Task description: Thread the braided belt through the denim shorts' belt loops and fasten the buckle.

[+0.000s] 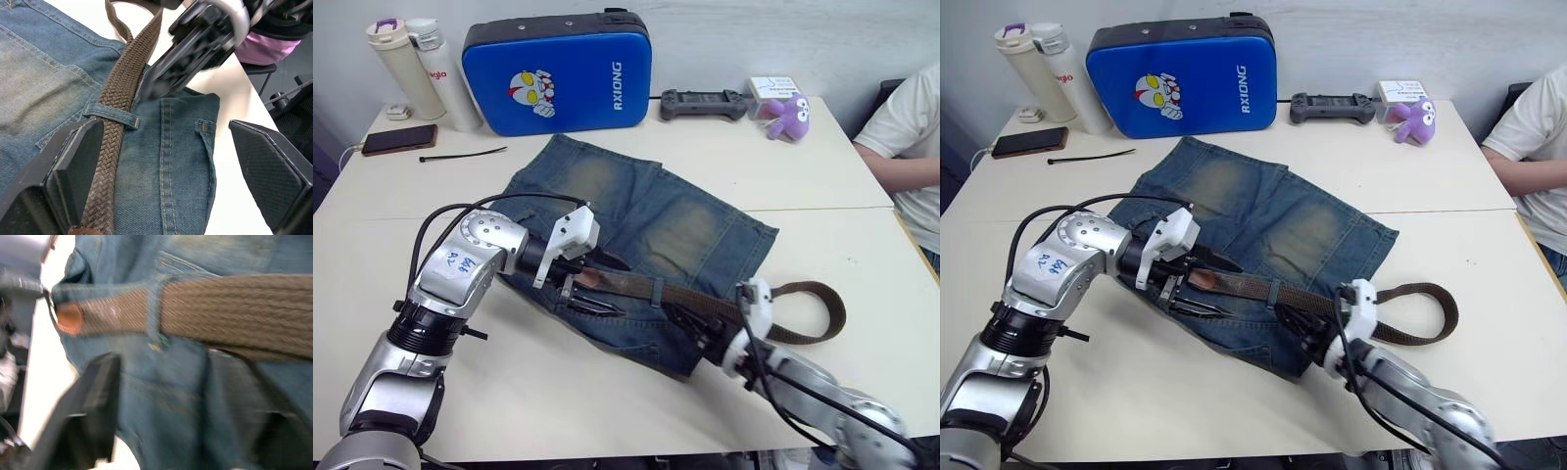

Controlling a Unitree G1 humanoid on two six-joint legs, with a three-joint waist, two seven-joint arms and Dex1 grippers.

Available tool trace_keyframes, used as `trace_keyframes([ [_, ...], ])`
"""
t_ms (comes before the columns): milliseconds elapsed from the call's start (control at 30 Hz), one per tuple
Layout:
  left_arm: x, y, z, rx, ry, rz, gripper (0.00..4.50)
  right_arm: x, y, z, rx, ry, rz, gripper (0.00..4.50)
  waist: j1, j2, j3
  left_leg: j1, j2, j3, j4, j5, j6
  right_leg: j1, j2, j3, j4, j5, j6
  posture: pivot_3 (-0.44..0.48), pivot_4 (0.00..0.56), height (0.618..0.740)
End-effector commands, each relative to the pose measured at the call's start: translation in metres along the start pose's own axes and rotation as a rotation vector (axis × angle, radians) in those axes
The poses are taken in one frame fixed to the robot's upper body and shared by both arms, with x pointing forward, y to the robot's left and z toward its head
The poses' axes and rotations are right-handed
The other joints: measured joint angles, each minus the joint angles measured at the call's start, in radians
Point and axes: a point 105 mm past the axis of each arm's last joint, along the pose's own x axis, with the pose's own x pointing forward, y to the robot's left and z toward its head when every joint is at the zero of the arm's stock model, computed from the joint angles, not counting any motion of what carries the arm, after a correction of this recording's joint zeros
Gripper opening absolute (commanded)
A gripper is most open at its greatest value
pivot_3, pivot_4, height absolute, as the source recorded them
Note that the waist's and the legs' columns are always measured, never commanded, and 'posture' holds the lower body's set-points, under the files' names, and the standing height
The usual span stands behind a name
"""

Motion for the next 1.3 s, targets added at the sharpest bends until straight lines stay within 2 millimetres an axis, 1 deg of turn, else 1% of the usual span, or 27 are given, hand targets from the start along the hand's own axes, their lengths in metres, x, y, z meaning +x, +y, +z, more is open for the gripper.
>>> trace_keyframes([
  [33, -0.002, 0.004, 0.008, 0.048, -0.01, 0.0, 4.5, -0.019, 0.038, -0.011, -0.23, 0.117, 0.179, 4.4, -0.004, 0.0, 0.0, 0.0, 0.0, 0.0, 0.0, 0.0, 0.0, 0.0, 0.0, 0.0, 0.0, 0.0, 0.0, 0.0, 0.15, 0.74],
  [100, -0.004, 0.005, 0.008, 0.048, -0.008, -0.001, 4.5, -0.023, 0.043, -0.01, -0.314, 0.144, 0.208, 4.4, -0.007, -0.001, 0.0, 0.001, 0.001, -0.001, 0.0, 0.0, 0.0, 0.0, 0.002, 0.0, 0.0, 0.0, 0.0, 0.0, 0.15, 0.74],
  [133, -0.005, 0.005, 0.007, 0.049, -0.006, -0.005, 4.5, -0.023, 0.043, -0.008, -0.405, 0.16, 0.21, 4.4, -0.006, -0.001, 0.0, 0.0, 0.001, 0.0, -0.001, 0.0, 0.0, 0.0, 0.002, 0.0, 0.001, 0.0, 0.0, 0.0, 0.15, 0.74],
  [167, -0.009, 0.003, 0.006, 0.041, -0.002, -0.011, 4.5, -0.021, 0.042, -0.004, -0.563, 0.18, 0.212, 4.4, -0.006, -0.001, 0.0, 0.001, 0.001, 0.0, -0.001, 0.0, 0.0, 0.0, 0.002, 0.0, 0.0, 0.0, 0.0, 0.0, 0.15, 0.74],
  [233, -0.017, -0.001, 0.003, 0.028, 0.008, -0.018, 4.5, -0.016, 0.041, 0.002, -0.786, 0.205, 0.227, 4.4, -0.004, -0.001, 0.0, 0.001, 0.0, 0.001, 0.0, 0.0, 0.0, 0.0, 0.001, 0.001, 0.001, 0.0, 0.0, 0.0, 0.15, 0.74],
  [300, -0.026, -0.005, 0.0, 0.015, 0.023, -0.013, 4.5, -0.01, 0.045, 0.002, -0.928, 0.227, 0.287, 4.4, -0.003, -0.001, 0.0, 0.001, 0.0, 0.0, 0.0, 0.0, 0.0, 0.0, 0.001, 0.0, 0.0, 0.0, 0.0, 0.0, 0.15, 0.74],
  [400, -0.04, -0.01, -0.005, -0.009, 0.04, 0.008, 4.5, -0.002, 0.045, -0.005, -1.063, 0.28, 0.363, 4.4, -0.001, -0.001, 0.0, -0.001, 0.0, -0.001, -0.002, 0.001, -0.001, -0.002, 0.001, 0.0, -0.001, 0.0, 0.0, 0.0, 0.15, 0.74],
  [467, -0.054, -0.015, -0.008, -0.024, 0.055, 0.044, 4.5, 0.005, 0.043, -0.011, -1.109, 0.322, 0.411, 4.4, -0.001, -0.001, 0.0, -0.002, 0.0, -0.001, -0.001, 0.002, -0.002, -0.003, 0.001, 0.0, -0.002, 0.0, 0.0, 0.0, 0.15, 0.74],
  [533, -0.068, -0.018, -0.01, -0.045, 0.054, 0.094, 4.5, 0.012, 0.04, -0.015, -1.145, 0.349, 0.447, 4.4, -0.004, -0.001, 0.0, -0.003, 0.0, -0.001, 0.0, 0.002, -0.003, -0.002, 0.0, 0.0, -0.002, 0.0, 0.0, 0.0, 0.15, 0.74],
  [567, -0.072, -0.019, -0.01, -0.053, 0.05, 0.11, 4.5, 0.014, 0.039, -0.016, -1.159, 0.357, 0.459, 4.4, -0.003, -0.001, 0.0, -0.003, 0.0, -0.001, 0.0, 0.002, -0.003, -0.002, 0.0, 0.0, -0.002, 0.0, 0.0, 0.0, 0.15, 0.74],
  [600, -0.078, -0.02, -0.013, -0.07, 0.043, 0.144, 4.5, 0.019, 0.037, -0.017, -1.17, 0.369, 0.472, 4.4, -0.002, -0.001, 0.0, -0.003, 0.0, -0.001, 0.001, 0.002, -0.003, -0.002, 0.0, 0.0, -0.002, 0.0, 0.0, 0.0, 0.15, 0.74],
  [700, -0.087, -0.032, -0.023, -0.093, 0.064, 0.182, 4.5, 0.029, 0.032, -0.023, -1.185, 0.413, 0.501, 4.4, -0.004, -0.001, 0.0, -0.003, 0.0, -0.001, 0.0, 0.002, -0.003, -0.002, -0.001, -0.001, -0.002, 0.0, 0.0, 0.0, 0.15, 0.74],
  [800, -0.09, -0.042, -0.025, -0.128, 0.044, 0.227, 4.5, 0.044, 0.004, -0.026, -1.233, 0.479, 0.423, 3.62, -0.003, -0.001, 0.0, -0.003, 0.0, -0.002, 0.0, 0.002, -0.003, -0.003, -0.001, -0.001, -0.002, 0.0, 0.0, 0.0, 0.15, 0.74],
  [833, -0.09, -0.044, -0.025, -0.133, 0.044, 0.236, 4.5, 0.047, -0.003, -0.026, -1.25, 0.496, 0.407, 3.17, -0.002, -0.001, 0.0, -0.003, 0.0, -0.001, 0.0, 0.002, -0.003, -0.003, -0.001, -0.001, -0.002, 0.0, 0.0, 0.0, 0.15, 0.74],
  [867, -0.089, -0.046, -0.025, -0.137, 0.043, 0.24, 4.5, 0.049, -0.009, -0.024, -1.267, 0.503, 0.392, 2.55, -0.001, -0.001, -0.001, -0.002, 0.0, -0.001, 0.0, 0.001, -0.001, -0.002, -0.001, -0.001, -0.001, 0.0, 0.0, 0.0, 0.15, 0.74],
  [900, -0.089, -0.047, -0.025, -0.14, 0.038, 0.245, 4.5, 0.05, -0.014, -0.021, -1.292, 0.508, 0.377, 2.06, 0.001, -0.002, -0.001, -0.001, 0.0, -0.002, 0.0, 0.001, -0.001, -0.002, -0.001, -0.001, -0.001, 0.0, 0.0, 0.0, 0.15, 0.74],
  [933, -0.088, -0.048, -0.024, -0.141, 0.033, 0.25, 4.5, 0.05, -0.018, -0.019, -1.311, 0.509, 0.367, 1.74, 0.002, -0.002, -0.001, 0.0, 0.0, -0.002, 0.0, 0.0, 0.0, 0.0, -0.001, -0.001, -0.001, 0.0, -0.001, 0.0, 0.15, 0.74],
  [1000, -0.086, -0.048, -0.024, -0.145, 0.023, 0.256, 4.5, 0.044, -0.024, -0.007, -1.383, 0.504, 0.367, 1.03, 0.001, -0.002, -0.001, 0.003, 0.0, -0.002, 0.0, 0.0, 0.0, 0.002, -0.001, -0.001, -0.001, 0.0, -0.001, 0.0, 0.15, 0.74],
  [1033, -0.085, -0.049, -0.024, -0.146, 0.018, 0.255, 4.5, 0.038, -0.027, -0.002, -1.431, 0.508, 0.379, 0.85, 0.002, -0.001, -0.001, 0.005, 0.0, -0.002, 0.0, 0.0, 0.0, 0.004, -0.001, -0.001, -0.002, 0.0, -0.001, 0.0, 0.15, 0.74],
  [1067, -0.083, -0.048, -0.024, -0.148, 0.011, 0.252, 4.5, 0.031, -0.032, 0.003, -1.472, 0.521, 0.385, 0.3, 0.005, -0.001, -0.001, 0.005, -0.001, -0.002, 0.0, 0.0, 0.0, 0.005, -0.002, -0.001, -0.002, 0.0, -0.001, 0.0, 0.15, 0.74],
  [1100, -0.081, -0.048, -0.024, -0.149, 0.008, 0.25, 4.5, 0.025, -0.037, 0.006, -1.505, 0.534, 0.388, 0.04, 0.01, -0.001, 0.0, 0.005, -0.001, -0.002, 0.0, 0.0, 0.001, 0.005, -0.002, -0.001, -0.002, 0.0, -0.001, 0.0, 0.15, 0.74],
  [1167, -0.078, -0.046, -0.026, -0.147, 0.002, 0.248, 4.5, 0.012, -0.05, 0.015, -1.572, 0.565, 0.386, 0.01, 0.022, -0.001, 0.0, 0.005, -0.001, -0.002, 0.0, -0.001, 0.001, 0.006, -0.002, -0.001, -0.003, 0.0, -0.001, 0.0, 0.15, 0.74],
  [1300, -0.069, -0.04, -0.026, -0.136, -0.027, 0.235, 4.5, -0.006, -0.088, 0.047, -1.717, 0.617, 0.292, 0.01, 0.027, -0.001, 0.0, 0.007, -0.002, -0.002, 0.0, -0.001, 0.002, 0.009, -0.003, -0.002, -0.005, 0.0, 0.0, 0.0, 0.15, 0.74],
])
